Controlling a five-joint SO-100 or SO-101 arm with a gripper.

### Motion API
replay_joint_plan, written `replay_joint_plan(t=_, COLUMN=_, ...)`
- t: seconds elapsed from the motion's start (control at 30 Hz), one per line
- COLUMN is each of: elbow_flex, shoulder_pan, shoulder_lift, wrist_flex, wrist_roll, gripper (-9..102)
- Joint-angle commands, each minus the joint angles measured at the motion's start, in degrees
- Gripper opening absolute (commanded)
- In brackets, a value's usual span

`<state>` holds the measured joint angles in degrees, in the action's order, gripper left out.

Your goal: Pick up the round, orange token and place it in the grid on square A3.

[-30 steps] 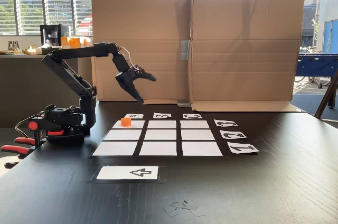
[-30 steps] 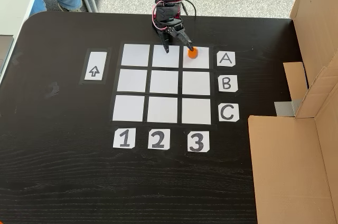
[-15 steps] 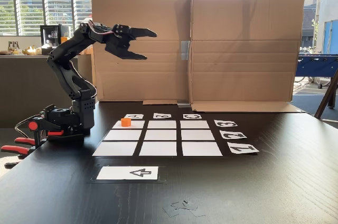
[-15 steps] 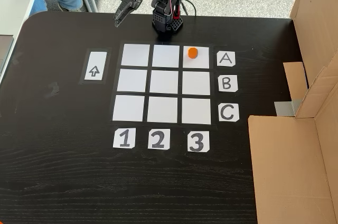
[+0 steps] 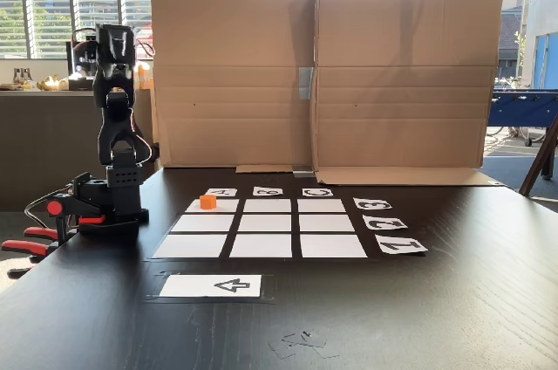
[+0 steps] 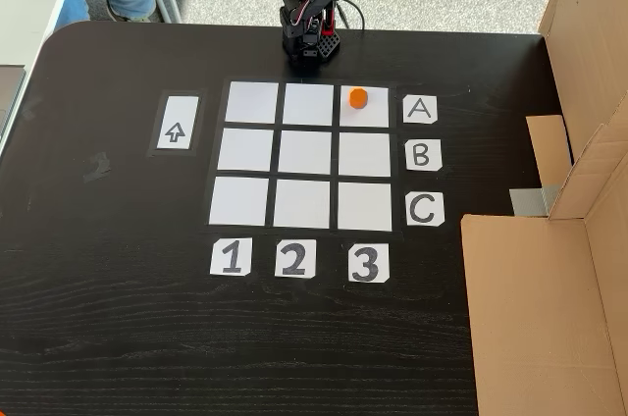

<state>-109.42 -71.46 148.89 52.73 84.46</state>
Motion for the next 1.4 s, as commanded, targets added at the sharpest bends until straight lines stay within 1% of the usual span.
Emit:
replay_joint_plan(t=0.0, elbow_flex=-5.8, shoulder_pan=-7.03, shoulder_lift=3.87, wrist_flex=-1.58, wrist_roll=0.97, gripper=-1)
replay_joint_plan(t=0.13, elbow_flex=-16.26, shoulder_pan=-13.71, shoulder_lift=9.23, wrist_flex=-4.66, wrist_roll=1.14, gripper=-1)
replay_joint_plan(t=0.23, elbow_flex=-25.66, shoulder_pan=-15.91, shoulder_lift=13.71, wrist_flex=-6.33, wrist_roll=1.14, gripper=-1)
replay_joint_plan(t=0.33, elbow_flex=-35.24, shoulder_pan=-16.79, shoulder_lift=17.67, wrist_flex=-10.37, wrist_roll=1.14, gripper=-1)
replay_joint_plan(t=0.57, elbow_flex=-51.06, shoulder_pan=-20.74, shoulder_lift=32.52, wrist_flex=-10.72, wrist_roll=1.14, gripper=-1)
replay_joint_plan(t=0.87, elbow_flex=-60.73, shoulder_pan=-22.59, shoulder_lift=41.84, wrist_flex=-10.02, wrist_roll=1.14, gripper=-1)
replay_joint_plan(t=1.1, elbow_flex=-63.81, shoulder_pan=-22.94, shoulder_lift=41.84, wrist_flex=-11.16, wrist_roll=0.88, gripper=0)
replay_joint_plan(t=1.2, elbow_flex=-65.74, shoulder_pan=-24.52, shoulder_lift=41.84, wrist_flex=-13.36, wrist_roll=0.18, gripper=0)
replay_joint_plan(t=1.37, elbow_flex=-65.83, shoulder_pan=-24.79, shoulder_lift=41.84, wrist_flex=-13.36, wrist_roll=0.18, gripper=0)
